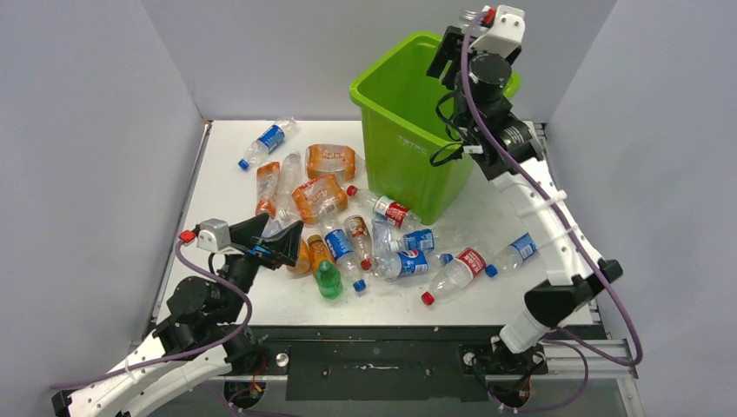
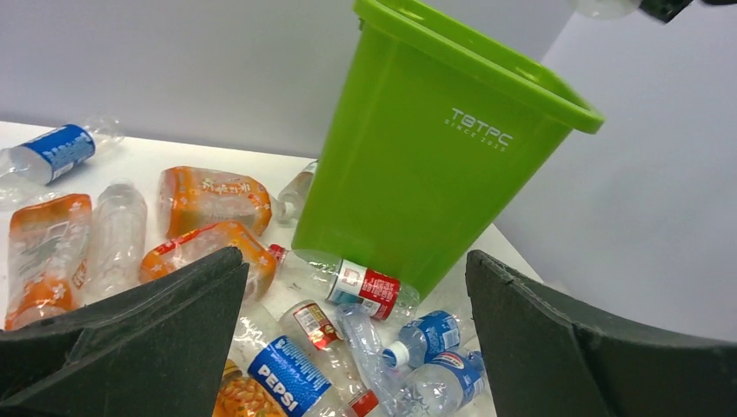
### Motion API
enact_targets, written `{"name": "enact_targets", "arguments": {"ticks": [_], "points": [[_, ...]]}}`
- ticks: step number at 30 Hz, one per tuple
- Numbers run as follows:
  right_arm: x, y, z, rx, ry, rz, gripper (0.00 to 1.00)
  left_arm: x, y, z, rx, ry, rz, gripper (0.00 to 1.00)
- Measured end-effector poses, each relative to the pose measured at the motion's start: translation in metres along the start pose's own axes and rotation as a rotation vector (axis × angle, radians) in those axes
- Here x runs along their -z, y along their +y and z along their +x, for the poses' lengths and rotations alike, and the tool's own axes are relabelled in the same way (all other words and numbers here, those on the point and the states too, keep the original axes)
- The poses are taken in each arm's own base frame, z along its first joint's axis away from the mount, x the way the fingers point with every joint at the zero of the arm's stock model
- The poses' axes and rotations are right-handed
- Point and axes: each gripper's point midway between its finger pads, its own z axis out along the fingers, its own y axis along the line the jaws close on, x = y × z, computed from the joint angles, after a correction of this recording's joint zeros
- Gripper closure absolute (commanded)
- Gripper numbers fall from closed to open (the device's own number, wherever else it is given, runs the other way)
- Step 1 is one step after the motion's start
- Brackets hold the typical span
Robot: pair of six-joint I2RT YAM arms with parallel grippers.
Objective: Put the plastic bottles in the bin
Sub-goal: Place the plastic bottle in the trash bin.
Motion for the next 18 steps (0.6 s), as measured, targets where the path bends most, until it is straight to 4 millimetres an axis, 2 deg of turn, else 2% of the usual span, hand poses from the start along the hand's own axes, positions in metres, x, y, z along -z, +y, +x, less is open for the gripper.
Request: {"name": "enact_targets", "arguments": {"ticks": [3, 6, 7, 10, 12, 14, 18], "points": [[-0.027, -0.001, 0.036, 0.021, 0.072, 0.009, 0.52, 0.009, 0.013, -0.001, 0.021, -0.036, -0.033, 0.04], [-0.044, -0.007, 0.073, 0.042, 0.152, 0.023, 0.45, 0.015, 0.021, 0.001, 0.038, -0.052, -0.047, 0.04], [-0.047, -0.01, 0.082, 0.047, 0.173, 0.031, 0.39, 0.016, 0.023, 0.002, 0.041, -0.055, -0.051, 0.04], [-0.051, -0.01, 0.103, 0.059, 0.225, 0.026, 0.12, 0.02, 0.026, -0.003, 0.058, -0.07, -0.057, 0.04], [-0.051, -0.009, 0.113, 0.06, 0.257, 0.017, 0.01, 0.022, 0.027, -0.006, 0.068, -0.08, -0.064, 0.04], [-0.051, -0.008, 0.119, 0.061, 0.278, 0.006, 0.09, 0.023, 0.03, -0.004, 0.06, -0.074, -0.077, 0.04], [-0.047, -0.004, 0.122, 0.048, 0.307, -0.016, 0.1, 0.023, 0.035, 0.002, 0.014, -0.046, -0.102, 0.04]]}}
